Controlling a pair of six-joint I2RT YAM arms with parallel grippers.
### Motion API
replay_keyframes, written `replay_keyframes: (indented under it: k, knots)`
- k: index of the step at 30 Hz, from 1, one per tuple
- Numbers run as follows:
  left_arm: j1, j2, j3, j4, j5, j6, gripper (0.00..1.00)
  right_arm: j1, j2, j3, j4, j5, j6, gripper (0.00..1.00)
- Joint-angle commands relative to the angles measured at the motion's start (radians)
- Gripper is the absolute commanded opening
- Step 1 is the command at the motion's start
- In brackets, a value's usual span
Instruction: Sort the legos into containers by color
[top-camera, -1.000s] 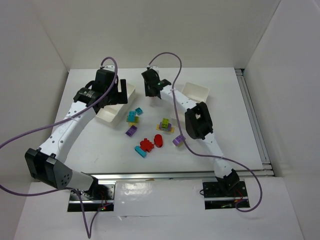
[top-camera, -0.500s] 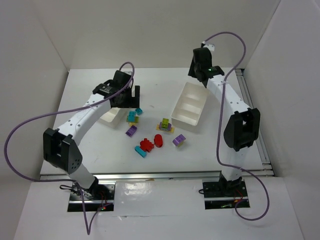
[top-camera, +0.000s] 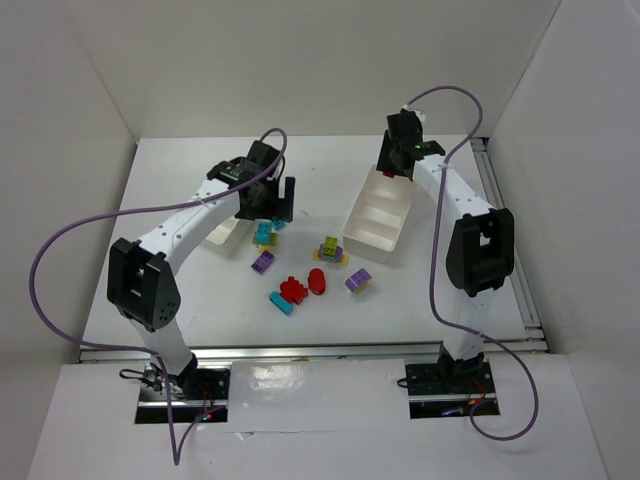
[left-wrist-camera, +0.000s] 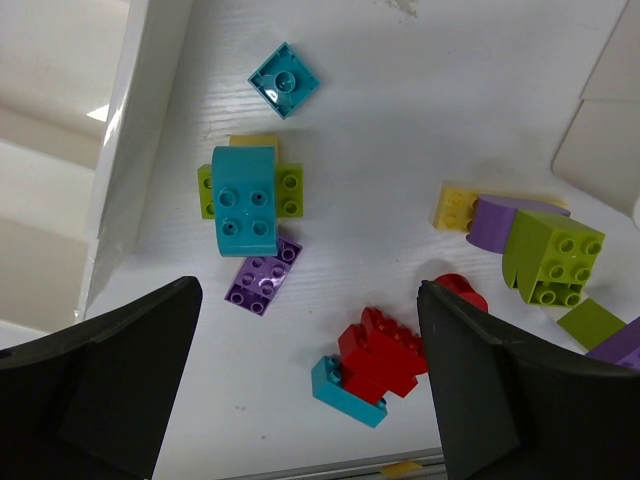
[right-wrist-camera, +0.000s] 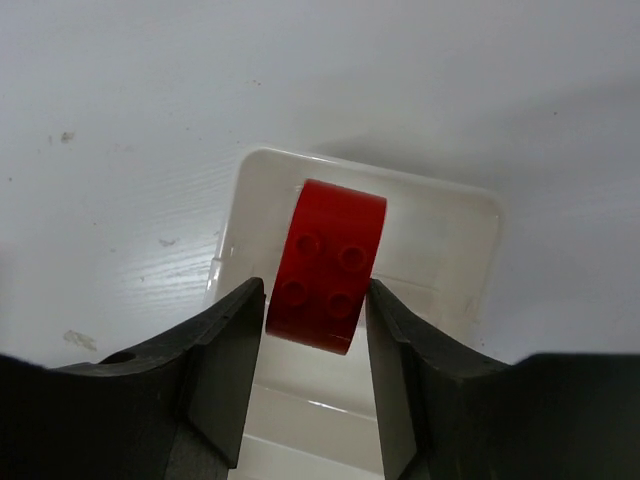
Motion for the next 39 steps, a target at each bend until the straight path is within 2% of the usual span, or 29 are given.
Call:
replay_keyframes:
  k: [1, 2, 3, 6, 9, 10, 12, 14, 21, 25, 28, 33, 39]
  knots:
    - [-0.001, 0.011, 0.030, -0.031, 0.006, -0.031, 1.00, -0.008, 0.018, -0.010, 0.007, -0.002, 0.006, 0.54]
    - [-0.001, 0.011, 0.030, -0.031, 0.006, -0.031, 1.00, -0.008, 0.018, -0.010, 0.007, -0.002, 0.006, 0.56]
    - [-0.001, 0.011, 0.030, -0.031, 0.006, -0.031, 1.00, -0.008, 0.018, -0.010, 0.007, 0.010, 0.006, 0.64]
    - [-0.001, 0.020, 0.039, -0.031, -0.005, -0.031, 1.00, -0.008, 0.003, -0.010, -0.003, 0.020, 0.006, 0.67]
    - [-0.001, 0.020, 0.048, -0.040, -0.005, -0.021, 1.00, -0.008, -0.050, -0.036, 0.007, 0.020, 0.006, 0.65]
    - [-0.001, 0.020, 0.048, -0.040, -0.016, -0.021, 1.00, 0.001, -0.067, -0.036, 0.019, 0.011, 0.006, 0.59]
    - [-0.001, 0.020, 0.057, -0.040, -0.039, -0.021, 1.00, 0.032, -0.116, -0.071, 0.043, -0.009, -0.027, 0.58]
    - [-0.001, -0.002, 0.069, -0.040, -0.077, -0.021, 1.00, 0.093, -0.129, -0.071, 0.043, -0.042, -0.056, 0.58]
    - [0.021, -0.075, 0.099, -0.040, -0.097, -0.021, 1.00, 0.332, -0.173, -0.123, 0.002, -0.099, -0.077, 0.69]
    - [0.021, -0.127, 0.044, -0.059, -0.106, -0.045, 0.99, 0.423, -0.242, -0.214, -0.007, -0.128, -0.053, 0.71]
    - [0.062, -0.168, -0.012, -0.069, -0.106, -0.090, 0.98, 0.492, -0.300, -0.329, 0.007, -0.177, -0.053, 0.71]
    - [0.146, -0.228, -0.050, -0.069, -0.115, -0.137, 0.98, 0.625, -0.392, -0.494, -0.002, -0.146, 0.015, 0.72]
    - [0.165, -0.228, -0.050, -0.078, -0.076, -0.137, 0.98, 0.661, -0.339, -0.536, -0.004, -0.082, 0.110, 0.76]
